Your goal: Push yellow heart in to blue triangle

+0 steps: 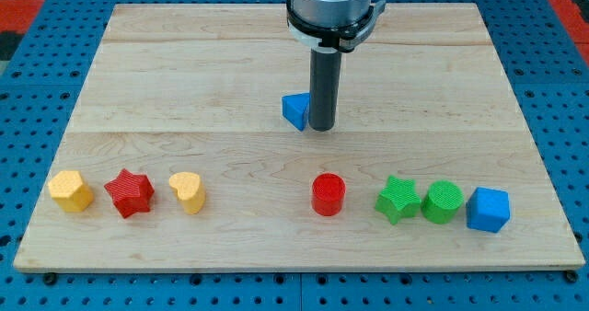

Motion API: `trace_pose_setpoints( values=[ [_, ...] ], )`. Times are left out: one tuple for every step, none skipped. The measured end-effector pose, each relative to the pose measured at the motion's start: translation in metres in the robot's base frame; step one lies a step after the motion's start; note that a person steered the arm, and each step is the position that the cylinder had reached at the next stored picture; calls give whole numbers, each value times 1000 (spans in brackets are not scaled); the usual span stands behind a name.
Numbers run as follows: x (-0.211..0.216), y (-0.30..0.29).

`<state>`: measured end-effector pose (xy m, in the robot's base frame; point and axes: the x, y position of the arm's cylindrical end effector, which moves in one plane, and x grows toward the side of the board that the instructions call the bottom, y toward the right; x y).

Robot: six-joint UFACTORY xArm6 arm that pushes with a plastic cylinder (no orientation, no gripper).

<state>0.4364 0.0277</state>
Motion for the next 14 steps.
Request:
trace_pose_setpoints(
  values=[
    [5,-21],
    [9,-31],
    [11,-38],
    [52,-66],
    [99,-78],
    [136,-109],
    [143,-149],
    [107,-145],
    [98,-144],
    [90,-146],
    [77,-183],
    [41,-181],
    [18,-144],
    [37,-141]
  ],
)
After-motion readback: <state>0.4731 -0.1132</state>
